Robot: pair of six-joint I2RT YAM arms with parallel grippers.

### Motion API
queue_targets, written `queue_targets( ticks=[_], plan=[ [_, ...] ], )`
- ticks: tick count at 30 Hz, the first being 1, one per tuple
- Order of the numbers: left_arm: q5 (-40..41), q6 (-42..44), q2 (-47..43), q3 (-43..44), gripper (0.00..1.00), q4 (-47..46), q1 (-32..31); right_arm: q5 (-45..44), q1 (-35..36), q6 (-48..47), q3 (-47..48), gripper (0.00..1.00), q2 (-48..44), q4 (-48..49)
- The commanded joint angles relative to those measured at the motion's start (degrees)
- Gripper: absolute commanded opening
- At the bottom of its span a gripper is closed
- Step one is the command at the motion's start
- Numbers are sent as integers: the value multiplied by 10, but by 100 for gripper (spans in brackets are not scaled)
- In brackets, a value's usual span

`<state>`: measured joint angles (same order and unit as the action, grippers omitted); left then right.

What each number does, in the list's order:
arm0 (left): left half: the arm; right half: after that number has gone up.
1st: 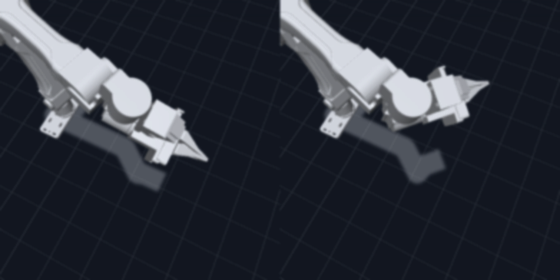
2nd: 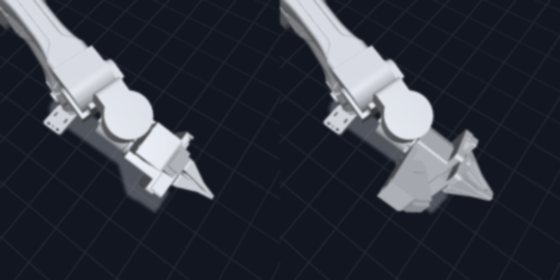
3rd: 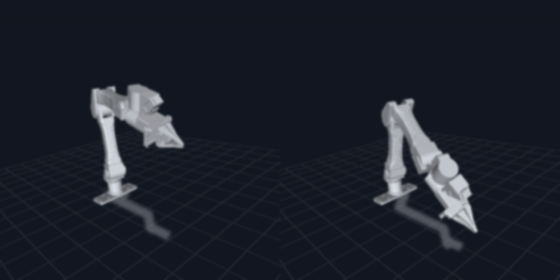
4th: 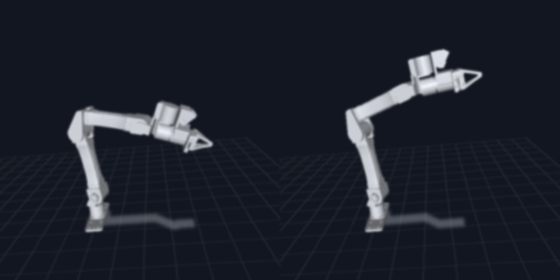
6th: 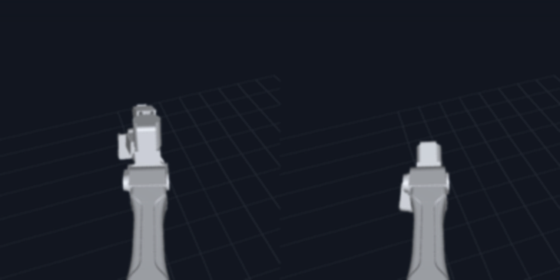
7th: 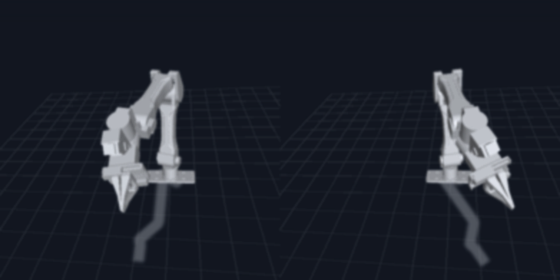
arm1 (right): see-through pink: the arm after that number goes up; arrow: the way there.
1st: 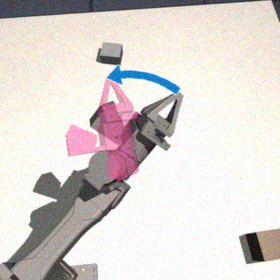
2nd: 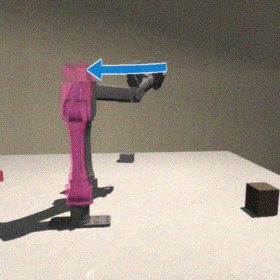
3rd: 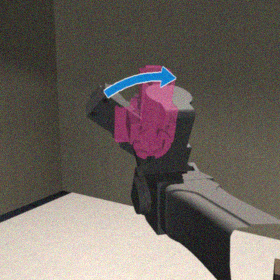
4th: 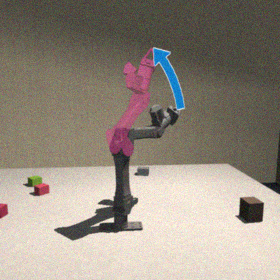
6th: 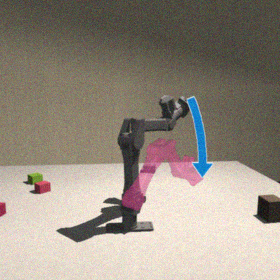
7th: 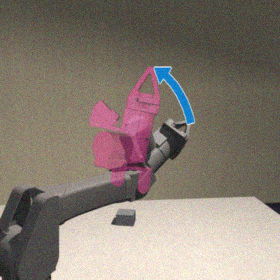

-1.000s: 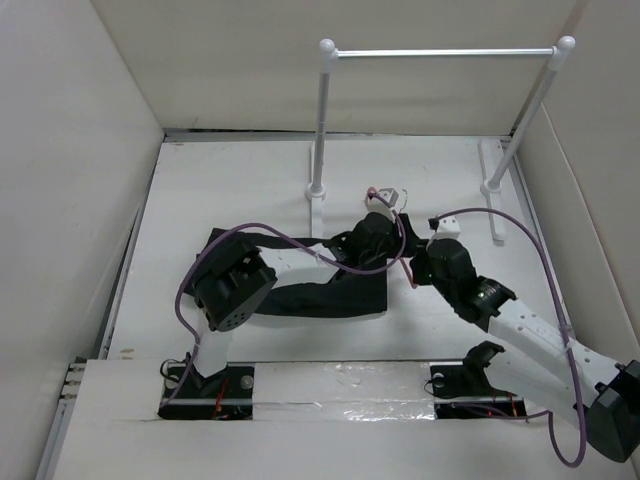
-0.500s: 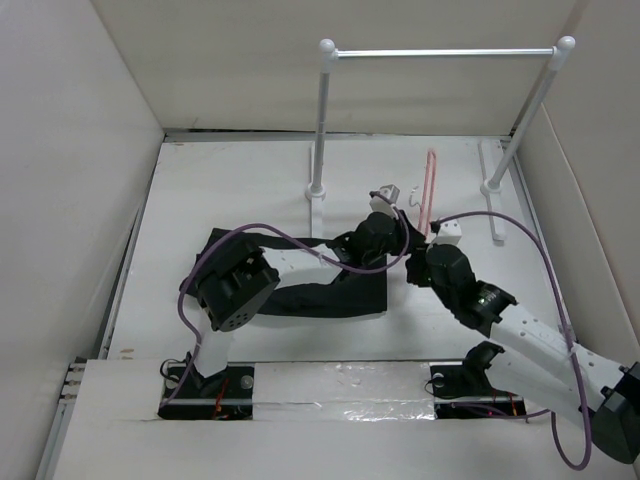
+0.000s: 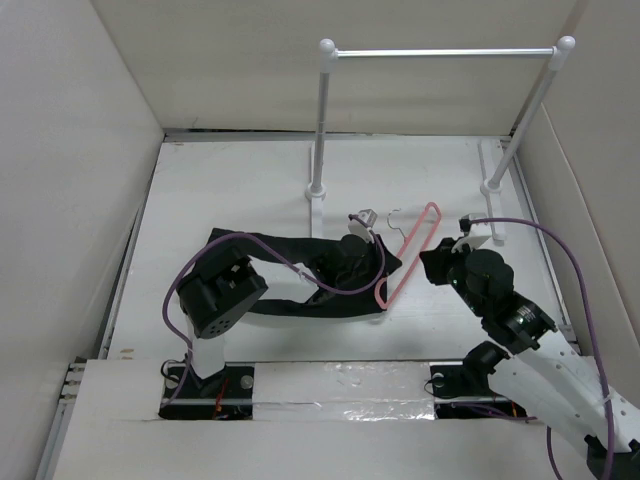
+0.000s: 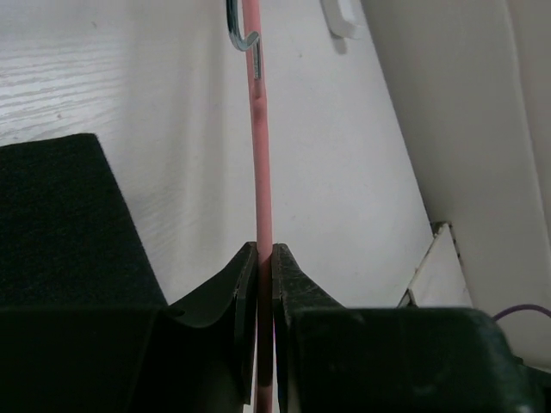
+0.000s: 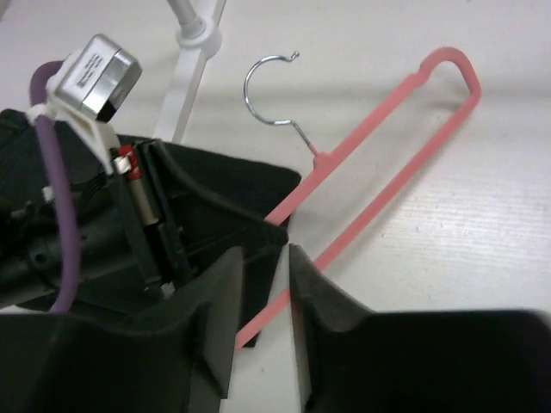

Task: Place the trousers on the hanger

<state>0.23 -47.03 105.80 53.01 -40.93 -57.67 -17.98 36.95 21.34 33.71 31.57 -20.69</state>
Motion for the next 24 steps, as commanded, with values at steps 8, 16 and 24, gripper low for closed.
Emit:
queue_targets(
  ticks=[8, 16, 24],
  plan=[
    [13, -8, -65, -41, 0, -120, -34, 159, -119, 28, -36, 65, 141, 163],
    [39, -28, -54, -80, 0, -179, -53, 242, -160, 57, -93, 71, 183, 253],
    [35, -17, -60, -83, 0, -176, -69, 298, -185, 83, -120, 46, 226, 351]
  ],
)
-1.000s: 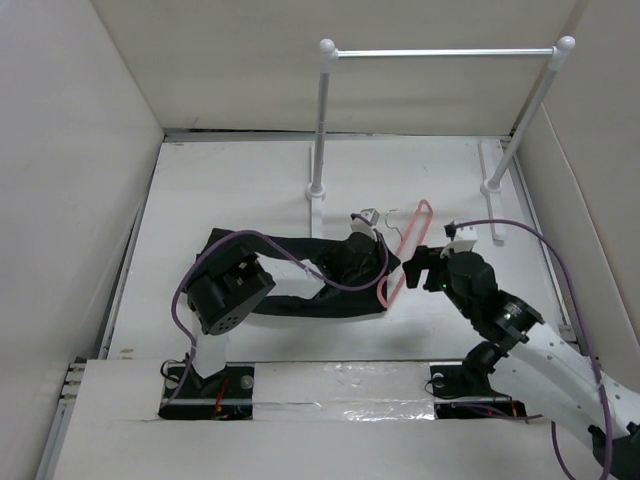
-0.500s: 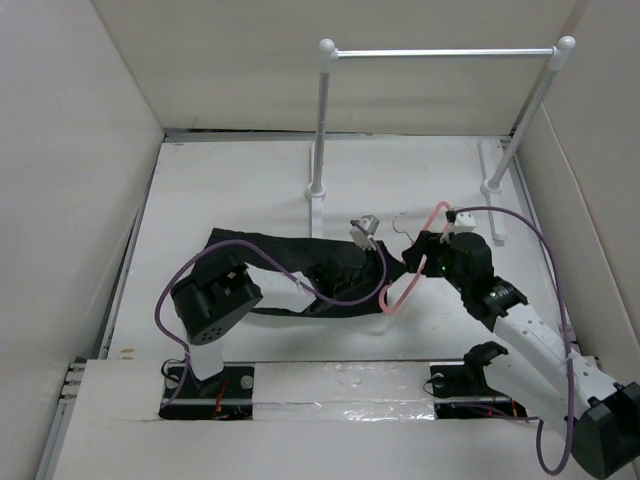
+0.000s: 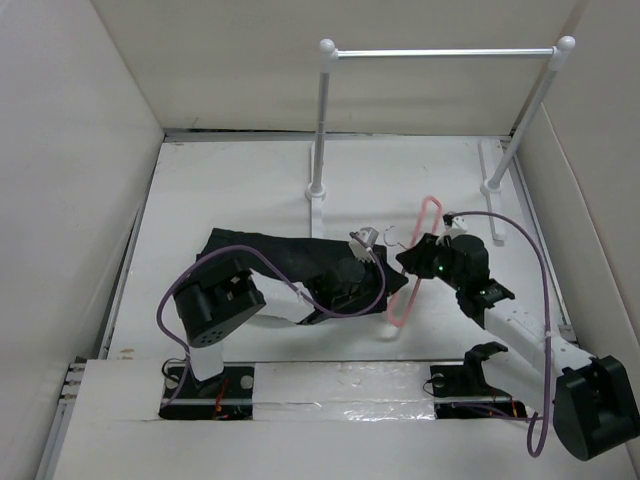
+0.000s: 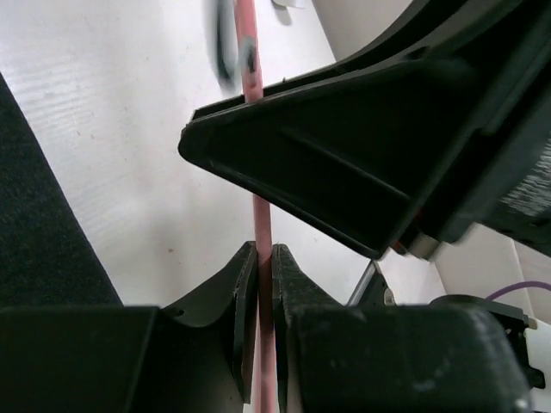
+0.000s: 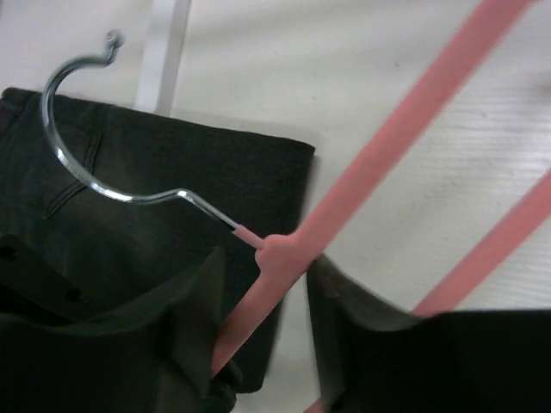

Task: Place the trousers on the hanger

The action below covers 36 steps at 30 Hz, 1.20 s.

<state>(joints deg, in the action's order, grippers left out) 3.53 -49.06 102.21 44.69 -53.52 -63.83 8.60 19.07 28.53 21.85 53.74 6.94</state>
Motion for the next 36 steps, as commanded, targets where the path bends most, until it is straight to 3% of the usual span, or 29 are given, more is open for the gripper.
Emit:
queue_targets(
  ticks=[1, 5, 12, 18, 23, 26, 29, 31, 34, 35, 36],
  plan=[
    [4, 5, -25, -1, 0, -48, -13, 29, -6, 15, -3, 31, 3, 81],
    [4, 8, -26, -10, 0, -42, -18, 11, -6, 25, 0, 0, -13, 78],
    [9, 5, -12, -21, 23, -38, -35, 1, -11, 29, -9, 0, -36, 76],
    [22, 6, -3, -20, 27, -31, -61, 0, -11, 35, -14, 0, -34, 90],
    [41, 6, 3, -18, 23, -25, -61, 27, -11, 38, -10, 0, -14, 103],
    [69, 5, 1, -18, 14, -10, -67, 43, -11, 36, -9, 0, -10, 101],
    [84, 7, 4, -11, 14, 7, -67, 66, -11, 41, -17, 0, -9, 110],
    [90, 9, 8, -8, 3, 8, -67, 77, -11, 41, -18, 0, -5, 108],
    [98, 6, 7, -7, 0, 16, -72, 90, -11, 46, -27, 0, -9, 113],
    [106, 5, 1, -10, 0, 18, -77, 93, -11, 43, -28, 1, -11, 110],
    [115, -3, -4, -19, 0, 20, -85, 94, -11, 39, -27, 9, -13, 104]
  ],
)
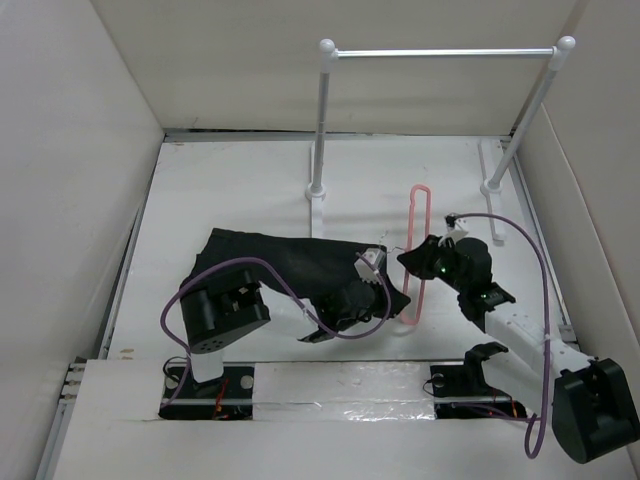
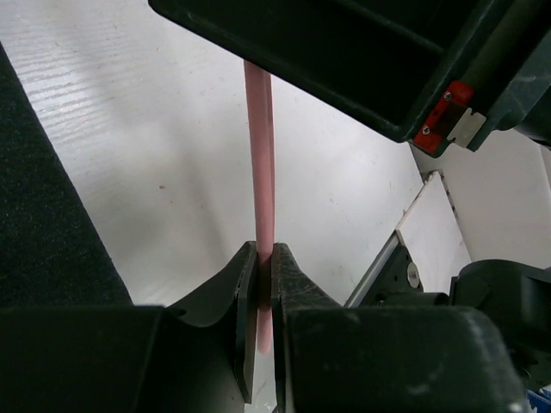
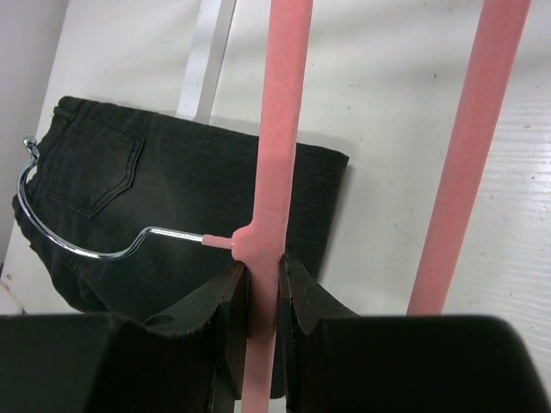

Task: Place the trousers on the hanger

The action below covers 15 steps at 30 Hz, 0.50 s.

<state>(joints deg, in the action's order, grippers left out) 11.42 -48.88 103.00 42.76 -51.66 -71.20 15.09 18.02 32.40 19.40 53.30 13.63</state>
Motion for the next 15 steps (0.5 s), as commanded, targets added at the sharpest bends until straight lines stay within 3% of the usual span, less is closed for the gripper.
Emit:
queue_targets(
  ticks=[1, 2, 5, 7, 8, 15],
  plan=[
    [53, -10, -17, -6, 0, 2, -11, 30, -1, -7, -1, 22, -11, 25],
    [58, -17, -25, -13, 0, 1, -19, 27, -1, -19, 1, 51, -24, -1],
    [83, -47, -32, -41, 0, -20, -40, 25, -1, -41, -1, 87, -62, -43],
    [107, -75, -29, -52, 0, -27, -53, 20, -1, -52, 1, 93, -85, -72],
    [108, -82, -24, -57, 0, -34, -53, 7, -1, -53, 4, 100, -98, -107],
    [124, -111, -15, -78, 0, -41, -53, -14, -1, -75, 3, 100, -169, -176]
  ],
)
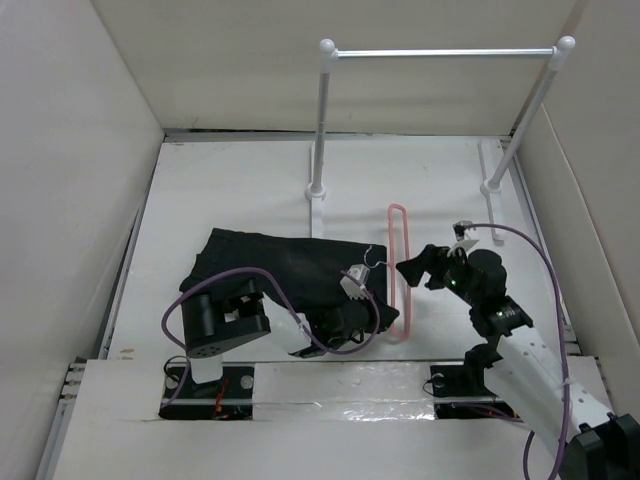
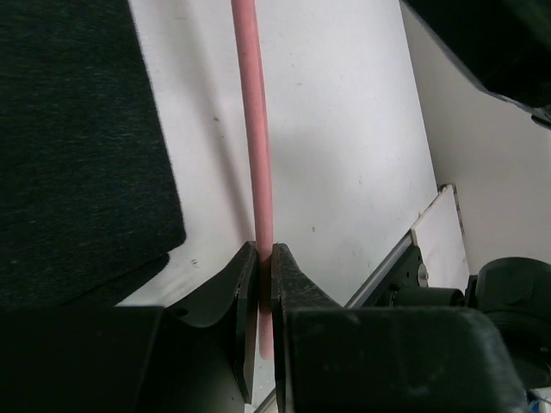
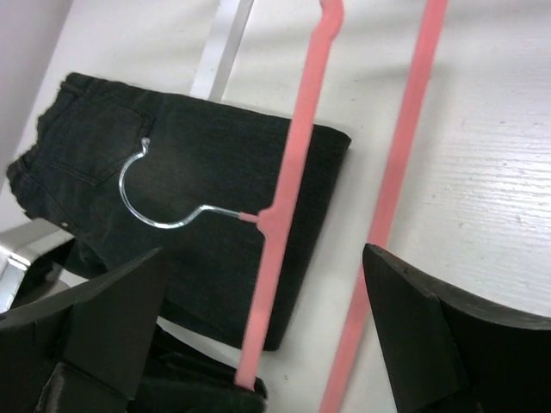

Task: Place the trousers on the hanger

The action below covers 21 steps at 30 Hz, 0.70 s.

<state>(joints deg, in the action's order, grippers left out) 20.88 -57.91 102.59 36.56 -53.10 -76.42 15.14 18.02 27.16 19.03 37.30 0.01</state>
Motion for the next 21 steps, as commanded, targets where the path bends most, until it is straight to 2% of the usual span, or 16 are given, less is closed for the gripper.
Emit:
queue_targets(
  ticks=[1, 2, 3, 4, 5, 11, 14, 16, 21],
  plan=[
    [37, -22, -12, -19, 0, -26, 0, -15, -1, -22, -1, 84, -9, -37],
    [42, -26, -16, -24, 0, -26, 0, -7, -1, -19, -6, 42, -7, -19],
    [47, -34, -19, -34, 0, -24, 0, -6, -1, -18, -8, 27, -3, -14],
    [54, -36, -21, -39, 0, -23, 0, -6, -1, -18, -8, 16, 8, -11],
    [58, -39, -26, -40, 0, -18, 0, 7, -1, -18, -9, 0, 16, 8],
    [64, -49, -20, -39, 0, 11, 0, 41, -1, -31, 2, 1, 127, 76],
    [57, -45, -12, -31, 0, 19, 0, 50, 15, -24, 2, 16, 174, 122],
    [50, -43, -8, -28, 0, 17, 0, 46, 24, -18, -2, 19, 215, 146],
    [53, -55, -4, -32, 0, 33, 0, 21, 42, 4, -14, 35, 274, 220]
  ],
)
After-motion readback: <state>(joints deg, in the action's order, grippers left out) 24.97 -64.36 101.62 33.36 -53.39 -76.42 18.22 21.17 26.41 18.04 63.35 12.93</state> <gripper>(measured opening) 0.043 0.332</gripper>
